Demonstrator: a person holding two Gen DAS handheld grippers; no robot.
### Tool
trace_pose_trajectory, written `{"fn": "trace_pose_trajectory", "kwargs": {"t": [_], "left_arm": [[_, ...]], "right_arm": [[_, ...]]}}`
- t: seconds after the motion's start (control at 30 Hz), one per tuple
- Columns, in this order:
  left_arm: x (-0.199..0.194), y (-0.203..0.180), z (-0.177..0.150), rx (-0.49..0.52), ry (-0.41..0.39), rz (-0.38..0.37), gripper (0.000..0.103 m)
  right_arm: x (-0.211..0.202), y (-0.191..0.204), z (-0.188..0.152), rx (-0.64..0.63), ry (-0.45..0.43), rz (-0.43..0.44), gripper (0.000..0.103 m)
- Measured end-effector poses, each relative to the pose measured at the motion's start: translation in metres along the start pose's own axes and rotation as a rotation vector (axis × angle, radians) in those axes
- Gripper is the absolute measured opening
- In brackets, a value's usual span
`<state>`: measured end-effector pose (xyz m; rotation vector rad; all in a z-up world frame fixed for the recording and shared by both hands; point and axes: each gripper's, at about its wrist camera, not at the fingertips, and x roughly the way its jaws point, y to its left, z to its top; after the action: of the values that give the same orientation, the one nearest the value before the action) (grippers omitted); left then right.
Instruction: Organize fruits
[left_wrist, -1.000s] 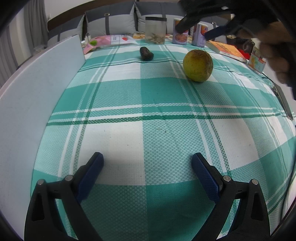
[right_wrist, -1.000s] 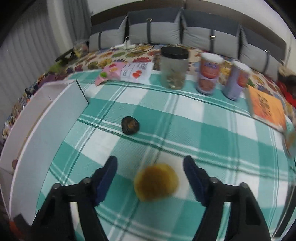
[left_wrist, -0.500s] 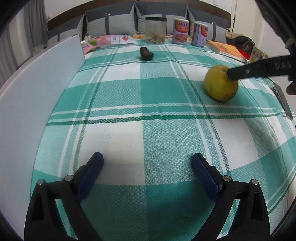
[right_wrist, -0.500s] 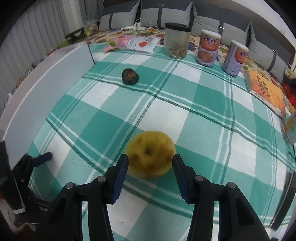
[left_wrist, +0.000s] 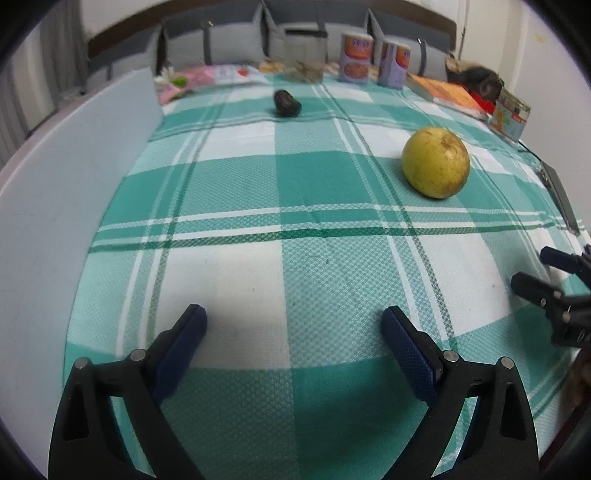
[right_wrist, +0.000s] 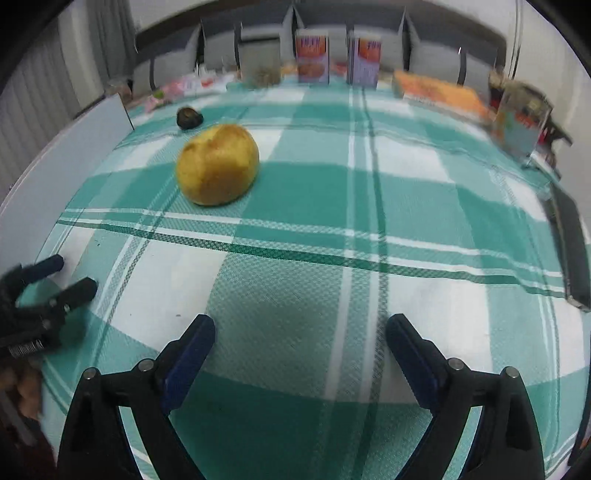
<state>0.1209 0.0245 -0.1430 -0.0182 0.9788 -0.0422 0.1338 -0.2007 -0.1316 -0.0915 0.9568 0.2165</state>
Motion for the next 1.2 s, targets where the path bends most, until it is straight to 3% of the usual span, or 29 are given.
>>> {"fn": "trace_pose_trajectory", "kwargs": {"t": [0.13,0.33,0.4,0.47,0.6,0.63,0.77,0.87,1.07,1.2], "left_arm": [[0.011,0.015,0.058,-0.062,0.007,-0.088,0.096],[0.061,0.021,0.162,-0.101,-0.043,-0.046,0.094],[0.081,0.018,0.183,-0.092,-0.043,-0.023,0.086],[0.101,0.016,0.197,-0.092,-0.016,-0.023,0.062],[0.126,0.015,0.207,-0.097,-0.004,-0.037,0.05],[0.126,0.015,0.206,-0.093,-0.009,-0.049,0.033],[0.106,0.017,0.191,-0.083,-0.043,-0.058,0.032],[0.073,0.019,0.165,-0.054,-0.019,-0.092,0.032],[0.002,0.018,0.084,-0.04,0.111,-0.296,0.032],[-0.005,0.016,0.038,-0.027,0.133,-0.27,0.032]], "right_arm": [[0.002,0.007,-0.005,-0.036,-0.01,-0.02,0.103],[0.002,0.005,-0.005,-0.028,-0.009,-0.012,0.103],[0.002,0.005,-0.005,-0.028,-0.009,-0.012,0.103],[0.002,0.005,-0.005,-0.028,-0.009,-0.011,0.103],[0.002,0.005,-0.005,-0.027,-0.009,-0.01,0.103],[0.002,0.005,-0.006,-0.027,-0.01,-0.011,0.103],[0.002,0.005,-0.006,-0.027,-0.01,-0.011,0.103],[0.002,0.005,-0.006,-0.027,-0.01,-0.011,0.103],[0.002,0.005,-0.006,-0.027,-0.011,-0.011,0.103],[0.002,0.005,-0.006,-0.027,-0.011,-0.011,0.103]]}}
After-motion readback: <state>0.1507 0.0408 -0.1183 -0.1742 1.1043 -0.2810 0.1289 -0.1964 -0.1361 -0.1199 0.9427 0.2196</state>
